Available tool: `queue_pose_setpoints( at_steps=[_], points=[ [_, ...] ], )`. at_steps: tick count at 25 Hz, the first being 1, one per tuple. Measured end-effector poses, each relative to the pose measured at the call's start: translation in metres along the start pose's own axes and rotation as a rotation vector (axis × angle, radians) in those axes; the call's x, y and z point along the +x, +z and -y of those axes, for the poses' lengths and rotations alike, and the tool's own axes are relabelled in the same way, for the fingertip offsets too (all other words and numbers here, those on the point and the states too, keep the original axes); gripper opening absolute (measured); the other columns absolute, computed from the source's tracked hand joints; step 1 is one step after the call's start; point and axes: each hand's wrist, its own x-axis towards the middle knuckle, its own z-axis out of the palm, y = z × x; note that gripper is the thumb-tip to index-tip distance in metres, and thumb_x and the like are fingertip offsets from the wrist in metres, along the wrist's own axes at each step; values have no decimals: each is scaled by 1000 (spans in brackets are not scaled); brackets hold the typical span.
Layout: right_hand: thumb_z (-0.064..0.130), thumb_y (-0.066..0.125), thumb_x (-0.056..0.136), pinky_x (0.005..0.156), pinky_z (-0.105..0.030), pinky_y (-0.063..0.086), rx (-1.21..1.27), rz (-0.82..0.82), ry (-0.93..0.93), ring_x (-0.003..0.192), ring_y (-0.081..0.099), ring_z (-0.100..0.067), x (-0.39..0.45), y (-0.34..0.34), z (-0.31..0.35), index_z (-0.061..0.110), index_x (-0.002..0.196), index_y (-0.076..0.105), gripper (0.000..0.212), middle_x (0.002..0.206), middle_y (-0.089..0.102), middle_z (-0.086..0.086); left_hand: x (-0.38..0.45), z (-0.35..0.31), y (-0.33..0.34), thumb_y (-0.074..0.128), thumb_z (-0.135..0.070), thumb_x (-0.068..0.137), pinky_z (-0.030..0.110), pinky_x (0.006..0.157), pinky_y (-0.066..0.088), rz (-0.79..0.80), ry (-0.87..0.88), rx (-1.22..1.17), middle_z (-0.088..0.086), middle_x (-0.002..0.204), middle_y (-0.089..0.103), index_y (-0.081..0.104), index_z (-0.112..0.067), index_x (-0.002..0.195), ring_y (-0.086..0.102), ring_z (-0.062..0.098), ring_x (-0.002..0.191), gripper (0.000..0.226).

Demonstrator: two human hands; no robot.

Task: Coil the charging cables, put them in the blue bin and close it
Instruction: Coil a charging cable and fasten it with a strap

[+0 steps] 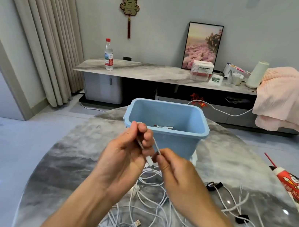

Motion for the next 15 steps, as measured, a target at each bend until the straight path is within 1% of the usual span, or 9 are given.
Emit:
queue_pose_setpoints(
  at_steps=[3,5,7,9,11,12,13,14,15],
  points=[
    [36,37,104,66,-41,45,5,41,39,67,52,-12,-7,7,16,31,89,43,17,69,55,9,3,0,-3,53,-29,87,28,79,57,-97,70,-54,6,91,72,70,-12,77,69,13,77,26],
    [35,38,103,74,-45,47,-5,60,93,78,58,-16,-10,6,19,28,92,47,16,81,63,6,5,-2,-3,52,-29,86,38,92,55,-111,116,-27,10,102,74,67,-10,82,73,17,92,24],
    [34,36,103,78,-46,47,-76,110,118,88,60,-23,-13,5,26,27,96,47,14,90,66,2,6,0,-3,49,-28,87,42,97,51,-96,184,112,12,104,74,65,-7,92,72,21,98,27],
    [35,35,103,80,-44,48,-161,185,130,91,61,-26,-16,4,39,27,99,45,13,94,66,0,7,1,-6,47,-24,91,36,95,51,-47,298,353,12,101,75,66,-4,100,71,24,99,29],
    [38,33,103,80,-42,47,-228,237,102,92,61,-26,-20,0,52,25,101,46,19,96,66,-1,7,1,-15,47,-20,99,25,87,51,-4,477,796,6,92,76,66,-6,104,72,21,93,24],
    [41,32,103,77,-40,46,-283,235,67,90,60,-25,-20,-7,58,24,100,47,23,94,66,0,7,0,-20,46,-21,101,23,82,50,41,537,1043,2,85,74,66,-10,103,70,17,86,23],
    [45,32,101,73,-39,44,-345,216,19,84,59,-22,-18,-16,61,25,99,49,27,89,65,2,8,-1,-25,45,-23,101,26,77,50,116,553,1249,-2,78,70,66,-15,100,67,14,78,22],
    [49,34,98,67,-37,42,-380,169,-38,74,56,-16,-15,-28,63,26,97,52,29,80,63,6,8,-2,-27,43,-25,101,34,70,50,204,528,1379,-4,70,64,64,-22,95,61,16,69,22],
    [52,41,93,61,-35,40,-386,106,-89,64,49,-11,-11,-43,60,27,92,57,30,69,59,10,6,-2,-26,43,-26,101,39,63,47,285,468,1404,-3,65,56,62,-26,89,54,19,63,23]
  ],
)
